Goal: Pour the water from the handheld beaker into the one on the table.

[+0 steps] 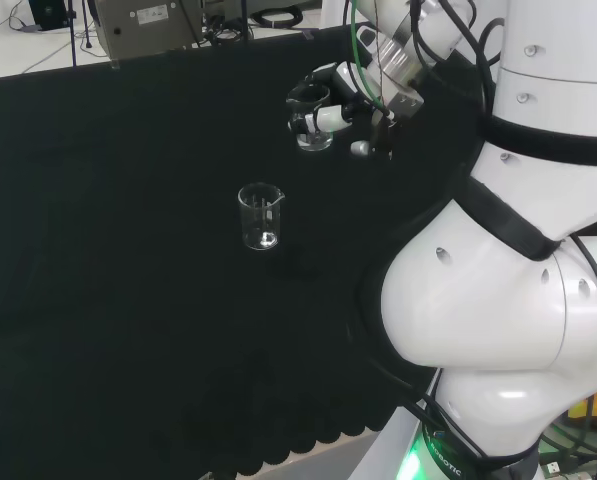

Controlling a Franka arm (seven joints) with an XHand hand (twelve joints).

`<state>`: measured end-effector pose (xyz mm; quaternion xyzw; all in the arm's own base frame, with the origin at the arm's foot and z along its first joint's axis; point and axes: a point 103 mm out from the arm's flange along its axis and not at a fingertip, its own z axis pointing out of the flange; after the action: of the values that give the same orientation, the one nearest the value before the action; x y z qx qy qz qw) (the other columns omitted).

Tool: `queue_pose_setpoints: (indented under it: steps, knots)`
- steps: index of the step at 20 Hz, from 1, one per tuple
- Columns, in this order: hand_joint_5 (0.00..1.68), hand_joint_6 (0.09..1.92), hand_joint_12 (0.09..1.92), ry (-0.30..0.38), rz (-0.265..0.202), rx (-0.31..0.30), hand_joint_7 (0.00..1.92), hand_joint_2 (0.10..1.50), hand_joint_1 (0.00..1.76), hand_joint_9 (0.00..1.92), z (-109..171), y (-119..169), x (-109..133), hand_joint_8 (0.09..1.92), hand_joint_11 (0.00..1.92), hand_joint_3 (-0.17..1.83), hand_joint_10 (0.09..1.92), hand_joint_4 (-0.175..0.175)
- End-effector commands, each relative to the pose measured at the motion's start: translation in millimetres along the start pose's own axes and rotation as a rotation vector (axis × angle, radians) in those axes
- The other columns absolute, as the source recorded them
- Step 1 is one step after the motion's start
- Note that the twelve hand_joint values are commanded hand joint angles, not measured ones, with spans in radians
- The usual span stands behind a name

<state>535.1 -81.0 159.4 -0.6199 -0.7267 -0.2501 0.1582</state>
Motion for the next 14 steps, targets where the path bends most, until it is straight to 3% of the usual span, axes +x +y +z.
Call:
queue_pose_setpoints:
  steps: [1, 3, 14]
  knots:
    - [1.45, 0.18, 0.65, -0.119, -0.039, 0.029, 1.52, 1.02, 1.31, 1.67, -23.9, -30.9, 27.1, 0.09, 1.45, -0.17, 0.09, -0.175]
    - [1.45, 0.17, 0.64, -0.155, -0.048, 0.036, 1.52, 1.03, 1.31, 1.67, -25.5, -38.8, 35.1, 0.09, 1.46, -0.17, 0.09, -0.175]
    - [1.45, 0.17, 0.65, -0.54, -0.14, 0.163, 1.53, 1.03, 1.31, 1.68, -4.4, -71.2, 84.3, 0.09, 1.48, -0.17, 0.09, -0.175]
